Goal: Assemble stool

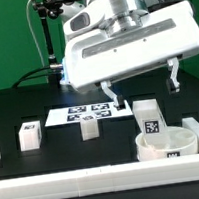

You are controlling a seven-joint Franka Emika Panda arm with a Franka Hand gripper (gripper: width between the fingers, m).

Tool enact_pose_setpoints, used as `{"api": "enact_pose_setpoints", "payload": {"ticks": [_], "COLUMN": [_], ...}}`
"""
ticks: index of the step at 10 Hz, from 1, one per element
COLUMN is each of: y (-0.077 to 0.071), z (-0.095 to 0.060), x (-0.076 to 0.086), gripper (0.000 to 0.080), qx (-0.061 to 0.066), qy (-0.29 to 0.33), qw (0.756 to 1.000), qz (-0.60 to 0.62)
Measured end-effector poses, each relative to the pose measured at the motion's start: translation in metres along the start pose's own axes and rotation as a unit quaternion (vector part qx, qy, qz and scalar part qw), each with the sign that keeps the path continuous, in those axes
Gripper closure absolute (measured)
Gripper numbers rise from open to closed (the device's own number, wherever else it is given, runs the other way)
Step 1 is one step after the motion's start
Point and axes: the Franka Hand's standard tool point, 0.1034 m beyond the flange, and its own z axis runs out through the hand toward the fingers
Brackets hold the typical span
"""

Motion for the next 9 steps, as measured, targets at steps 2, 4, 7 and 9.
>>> {"api": "enact_pose_setpoints", "payload": {"ticks": [2, 4, 7, 9], "y": [0.0, 0.001, -0.007, -0.013], "z": [0.001, 0.002, 0.003, 0.003], "x": [-0.001, -0.004, -0.01, -0.017], "gripper": [0.0151, 0.0151, 0.0151, 0.0151], "qx": [0.0, 0.001, 0.018, 0.032], "qy": [-0.003, -0.011, -0.099, -0.162], "qw": [1.0, 1.0, 0.995, 0.986], "qz": [-0.001, -0.015, -0.019, -0.015]}}
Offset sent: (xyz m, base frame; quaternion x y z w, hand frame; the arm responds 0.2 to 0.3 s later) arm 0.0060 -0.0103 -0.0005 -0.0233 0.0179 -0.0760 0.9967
